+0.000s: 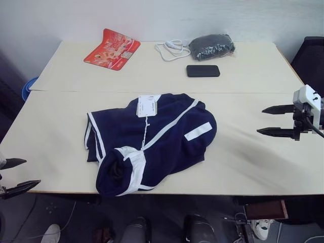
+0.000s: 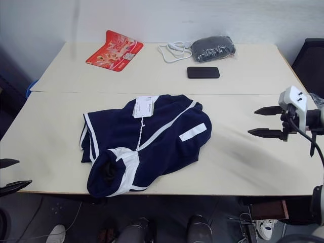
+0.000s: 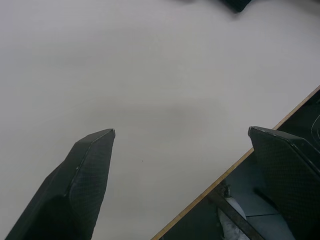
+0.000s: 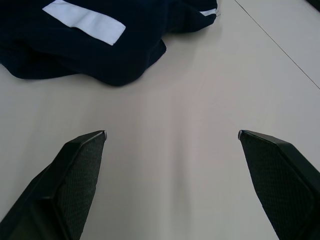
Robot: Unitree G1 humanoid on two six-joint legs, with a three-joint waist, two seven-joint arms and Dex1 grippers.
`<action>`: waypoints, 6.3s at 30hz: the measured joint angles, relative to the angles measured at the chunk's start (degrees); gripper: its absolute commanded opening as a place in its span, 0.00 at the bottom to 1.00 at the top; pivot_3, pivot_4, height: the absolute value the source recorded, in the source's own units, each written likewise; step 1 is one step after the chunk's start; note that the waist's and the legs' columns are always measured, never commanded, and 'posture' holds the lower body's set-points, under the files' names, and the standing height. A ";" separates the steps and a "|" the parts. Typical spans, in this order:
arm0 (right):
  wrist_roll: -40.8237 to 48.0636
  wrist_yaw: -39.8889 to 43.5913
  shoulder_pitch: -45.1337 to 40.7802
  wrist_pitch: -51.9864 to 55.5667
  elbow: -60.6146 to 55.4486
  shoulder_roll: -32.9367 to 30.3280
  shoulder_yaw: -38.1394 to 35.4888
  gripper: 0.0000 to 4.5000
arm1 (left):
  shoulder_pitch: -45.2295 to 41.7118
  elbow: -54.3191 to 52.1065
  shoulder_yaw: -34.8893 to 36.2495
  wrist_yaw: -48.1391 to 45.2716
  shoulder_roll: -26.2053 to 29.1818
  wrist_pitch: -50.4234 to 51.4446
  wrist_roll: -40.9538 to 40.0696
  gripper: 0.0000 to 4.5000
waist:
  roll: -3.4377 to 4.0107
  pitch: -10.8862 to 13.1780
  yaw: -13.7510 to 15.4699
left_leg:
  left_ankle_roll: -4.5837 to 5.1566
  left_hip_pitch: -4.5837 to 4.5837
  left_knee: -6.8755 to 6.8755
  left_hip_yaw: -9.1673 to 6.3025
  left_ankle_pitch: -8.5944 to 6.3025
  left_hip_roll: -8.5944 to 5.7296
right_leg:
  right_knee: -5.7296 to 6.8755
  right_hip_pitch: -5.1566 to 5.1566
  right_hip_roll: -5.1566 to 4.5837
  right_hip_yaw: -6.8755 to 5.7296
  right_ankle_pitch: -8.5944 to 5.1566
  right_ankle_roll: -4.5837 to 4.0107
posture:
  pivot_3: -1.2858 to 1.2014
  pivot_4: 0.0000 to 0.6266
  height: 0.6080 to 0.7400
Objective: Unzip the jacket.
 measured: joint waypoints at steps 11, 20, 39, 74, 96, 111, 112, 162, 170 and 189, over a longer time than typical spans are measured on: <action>0.02 -0.20 0.38 -0.55 -1.32 0.00 -1.10 0.99 | -0.25 -1.19 -1.07 0.50 -0.01 0.51 -0.28 1.00 | 0.00 0.00 0.12 | 0.00 0.00 0.00 0.04 -0.01 0.05 | 0.02 -0.04 0.01 0.09 0.00 0.00 | 0.52 0.24 1.00; -0.03 -0.39 0.70 -0.46 -1.73 0.00 -1.24 0.99 | 0.32 -4.56 -1.07 0.40 0.00 3.60 -1.19 1.00 | 0.00 0.00 0.11 | -0.01 0.00 0.00 0.07 -0.02 0.06 | 0.03 -0.06 0.03 0.13 0.00 0.00 | 0.52 0.24 1.00; -0.21 -0.75 1.73 0.71 -3.43 0.00 -1.70 0.99 | -3.88 -12.50 -4.05 -1.13 0.36 13.49 -6.58 1.00 | 0.00 0.00 0.16 | -0.01 0.01 0.01 0.10 -0.02 0.08 | 0.02 -0.07 0.05 0.19 0.00 0.00 | 0.52 0.24 1.00; -46.79 -37.91 -27.16 -58.72 23.69 24.40 29.85 1.00 | -30.91 -42.35 -57.03 21.50 -1.35 32.87 -3.80 0.59 | 0.03 0.02 0.16 | -0.21 -0.01 0.25 0.04 -0.07 0.15 | 0.11 -0.10 0.54 0.51 -0.02 -0.07 | 0.52 0.24 1.00; -39.59 -23.30 -21.66 -59.08 25.30 15.27 27.09 0.00 | -34.98 -31.00 -60.25 17.28 -1.05 13.60 6.32 0.00 | 0.03 0.00 0.86 | -0.23 0.03 0.31 -0.05 -0.06 0.08 | -0.05 0.25 0.59 0.45 -0.03 -0.07 | 0.52 0.24 1.00; 0.94 -11.60 41.10 -9.17 -52.51 -2.75 4.82 0.00 | -54.40 13.82 -64.57 17.41 -9.06 -29.18 16.76 0.00 | -0.03 -0.17 3.20 | -0.23 0.18 0.30 0.03 -0.08 0.06 | -0.06 0.43 0.60 0.36 -0.02 -0.06 | 0.52 0.24 1.00; 1.17 -13.64 44.70 -5.77 -56.80 -2.83 3.39 0.00 | -54.71 15.43 -64.55 16.80 -9.14 -31.84 16.98 0.00 | -0.07 -0.20 3.17 | -0.24 0.19 0.30 0.04 -0.08 0.07 | -0.06 0.42 0.60 0.37 -0.02 -0.06 | 0.52 0.24 1.00; -5.44 -14.46 4.50 -5.45 -49.77 11.78 14.30 1.00 | -36.76 -14.76 -34.42 -0.30 4.62 13.77 -10.17 0.99 | -0.36 -0.14 1.54 | -0.42 -0.14 0.19 0.24 -0.19 0.43 | 0.06 -0.37 0.85 0.51 -0.04 -0.10 | 0.52 0.24 1.00; -26.61 -23.72 -8.93 -26.18 -22.10 30.58 30.14 0.65 | -48.53 -7.85 -46.97 -0.10 -4.69 9.84 -2.18 1.00 | -0.39 -0.14 0.14 | -0.45 -0.75 0.50 0.45 -0.17 0.40 | 0.62 -1.00 0.79 0.36 -0.04 -0.10 | 0.52 0.24 1.00; -40.78 -38.57 -17.43 -39.00 -2.92 38.41 32.92 0.30 | -48.28 -6.57 -48.71 0.14 -7.01 6.80 1.47 1.00 | -0.38 -0.14 -1.33 | -0.48 -0.69 0.55 -0.01 -0.15 0.47 | 0.79 -0.99 0.82 0.40 -0.04 -0.10 | 0.52 0.24 1.00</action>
